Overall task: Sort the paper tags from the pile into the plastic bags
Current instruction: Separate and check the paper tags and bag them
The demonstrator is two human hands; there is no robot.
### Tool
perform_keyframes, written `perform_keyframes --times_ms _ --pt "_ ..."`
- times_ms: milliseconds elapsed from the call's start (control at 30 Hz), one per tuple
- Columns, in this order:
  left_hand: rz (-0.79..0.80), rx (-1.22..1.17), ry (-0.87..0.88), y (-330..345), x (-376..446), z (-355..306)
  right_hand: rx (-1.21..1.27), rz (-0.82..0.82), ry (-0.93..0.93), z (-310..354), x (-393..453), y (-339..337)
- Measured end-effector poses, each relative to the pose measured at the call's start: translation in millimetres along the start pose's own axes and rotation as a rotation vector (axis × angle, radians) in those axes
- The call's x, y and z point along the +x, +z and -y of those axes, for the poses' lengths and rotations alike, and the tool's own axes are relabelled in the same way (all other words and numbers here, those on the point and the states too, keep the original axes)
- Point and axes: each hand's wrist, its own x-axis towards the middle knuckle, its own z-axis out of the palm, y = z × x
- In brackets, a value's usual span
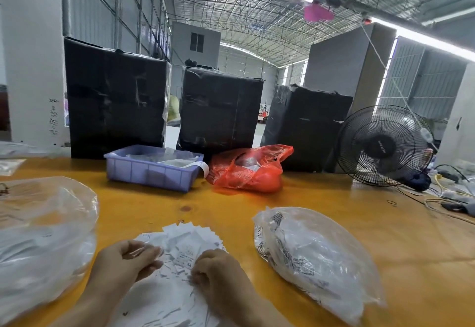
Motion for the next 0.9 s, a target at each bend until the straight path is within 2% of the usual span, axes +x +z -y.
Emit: perform_keyframes --times_ms 100,267,467,533,600,667,733,900 --pt "-0.013 0.045 0.028 -1.3 4.3 3.6 -0.131 0.015 -0.043 2.6 -0.6 -3.6" --pt "-0.017 0.118 0.091 2.1 1.5 3.2 -0.145 -0.137 -0.176 -1.1 -0.9 -15.1" --pt "-0.007 0.158 0.157 2.6 -8.8 -2.4 -0.202 -0.159 -0.231 6.9 -3.2 -22.5" --pt "-0.017 0.149 0.179 2.4 -10.0 -4.8 -0.047 -0.22 -0.167 12.6 -2.8 -22.4" --pt "-0.017 0.136 0.194 2.8 -11.8 -7.1 0.293 -0.285 -0.006 19.6 -0.4 -26.2" --pt "-0.025 0.133 0.204 4.1 -13.6 -9.2 0.661 -0.271 0.213 21.8 3.6 -32.9" --pt "-0.032 0.15 0.217 5.5 -15.6 -10.6 0.916 -0.223 0.375 18.6 4.7 -37.2" --pt "0.005 0.177 0.22 7.6 -21.2 -13.3 1.202 -0.161 0.57 13.3 4.6 -41.8"
